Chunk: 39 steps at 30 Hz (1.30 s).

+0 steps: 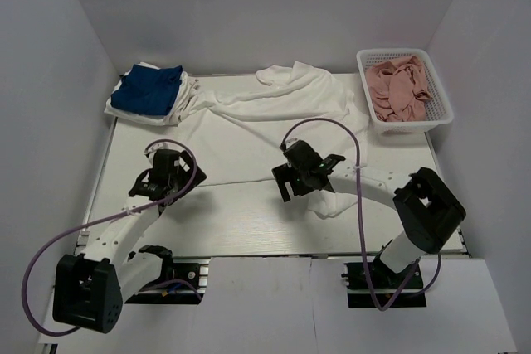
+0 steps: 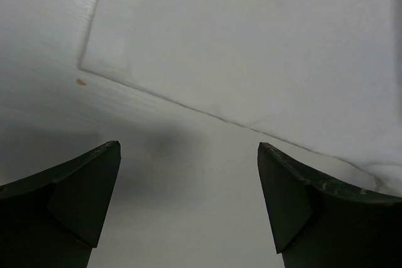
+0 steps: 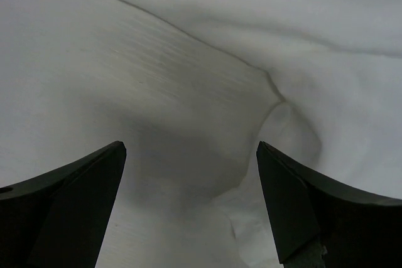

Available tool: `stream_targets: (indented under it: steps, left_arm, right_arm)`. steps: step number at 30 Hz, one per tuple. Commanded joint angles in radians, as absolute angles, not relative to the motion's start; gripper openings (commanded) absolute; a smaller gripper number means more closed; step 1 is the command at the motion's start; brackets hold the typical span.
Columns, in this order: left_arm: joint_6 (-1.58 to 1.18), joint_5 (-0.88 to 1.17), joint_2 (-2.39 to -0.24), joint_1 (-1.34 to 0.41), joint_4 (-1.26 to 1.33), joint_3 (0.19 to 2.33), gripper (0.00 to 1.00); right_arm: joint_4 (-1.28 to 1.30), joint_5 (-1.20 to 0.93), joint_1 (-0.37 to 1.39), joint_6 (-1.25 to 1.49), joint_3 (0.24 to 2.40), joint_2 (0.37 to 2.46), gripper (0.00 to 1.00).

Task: Fold and stack the t-shirts
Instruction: Flatten out the tshirt

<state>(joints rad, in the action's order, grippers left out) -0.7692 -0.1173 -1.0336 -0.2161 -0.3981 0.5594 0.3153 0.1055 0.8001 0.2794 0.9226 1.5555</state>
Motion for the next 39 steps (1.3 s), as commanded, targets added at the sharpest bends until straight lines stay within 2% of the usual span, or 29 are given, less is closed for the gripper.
stream_targets:
  steps: [1, 4, 9, 10, 11, 12, 13, 18, 21, 22, 23, 24, 25, 27, 30, 31, 32, 33, 35, 39]
  left_arm:
    - [-0.813, -0.149, -0.944, -0.209, -0.394, 0.522, 1.0]
    - [-0.813, -0.149, -0.931, -0.209, -0.385, 0.511, 1.0]
    - [-0.804, -0.149, -0.969, -0.209, -0.396, 0.531, 1.0]
    - [-0.804, -0.149, -0.983, -0.209, -0.396, 0.531, 1.0]
    - [-0.804, -0.14, -0.995, -0.209, -0.396, 0.531, 1.0]
    - [-0.804, -0.14, -0.996, -0.209, -0.385, 0.531, 1.0]
    - [-0.804, -0.14, -1.005, -0.209, -0.385, 0.531, 1.0]
    - [-0.795, -0.14, -1.025, -0.209, -0.385, 0.54, 1.0]
    - [-0.795, -0.149, -1.025, -0.209, -0.396, 0.54, 1.0]
    - [-0.795, -0.158, -1.025, -0.209, -0.408, 0.54, 1.0]
    - [-0.795, -0.158, -1.025, -0.209, -0.408, 0.549, 1.0]
    - [-0.795, -0.158, -1.025, -0.209, -0.417, 0.549, 1.0]
    - [-0.795, -0.167, -1.025, -0.209, -0.417, 0.558, 1.0]
    - [-0.795, -0.167, -1.025, -0.209, -0.426, 0.558, 1.0]
    - [-0.804, -0.167, -1.045, -0.199, -0.414, 0.558, 1.0]
    - [-0.804, -0.167, -1.045, -0.199, -0.414, 0.558, 1.0]
    - [-0.804, -0.167, -1.061, -0.199, -0.405, 0.558, 1.0]
    - [-0.804, -0.155, -1.08, -0.199, -0.405, 0.558, 1.0]
    - [-0.804, -0.155, -1.095, -0.199, -0.405, 0.581, 1.0]
    - [-0.804, -0.155, -1.104, -0.21, -0.414, 0.581, 1.0]
  right_arm:
    - [0.397, 0.323, 0.839, 0.385, 0.925, 1.597, 0.9]
    - [0.448, 0.443, 0.893, 0.451, 0.937, 1.644, 0.89]
    - [0.531, 0.554, 0.934, 0.521, 0.951, 1.697, 0.78]
    - [0.534, 0.566, 0.94, 0.541, 0.948, 1.701, 0.69]
    - [0.535, 0.583, 0.943, 0.545, 0.946, 1.703, 0.55]
    - [0.537, 0.601, 0.946, 0.56, 0.946, 1.698, 0.04]
    - [0.551, 0.615, 0.953, 0.569, 0.943, 1.692, 0.0]
    - [0.695, 0.604, 0.982, 0.563, 0.943, 1.564, 0.0]
    - [0.698, 0.398, 0.994, 0.465, 0.864, 1.407, 0.0]
    - [0.671, 0.185, 0.997, 0.448, 0.844, 1.349, 0.0]
    - [0.645, 0.107, 1.005, 0.389, 0.798, 1.294, 0.0]
    - [0.634, -0.089, 1.011, 0.371, 0.748, 1.267, 0.0]
    - [0.627, -0.125, 1.014, 0.359, 0.723, 1.243, 0.0]
    - [0.653, -0.134, 1.022, 0.389, 0.646, 1.175, 0.0]
    - [0.704, -0.005, 1.028, 0.512, 0.598, 1.131, 0.0]
    - [0.668, 0.041, 1.034, 0.523, 0.597, 1.117, 0.09]
    - [0.657, 0.066, 1.032, 0.529, 0.612, 1.103, 0.27]
    - [0.643, 0.105, 1.032, 0.544, 0.62, 1.094, 0.38]
    - [0.604, 0.191, 1.031, 0.548, 0.664, 1.094, 0.54]
    - [0.626, 0.44, 1.025, 0.67, 0.722, 1.14, 0.6]
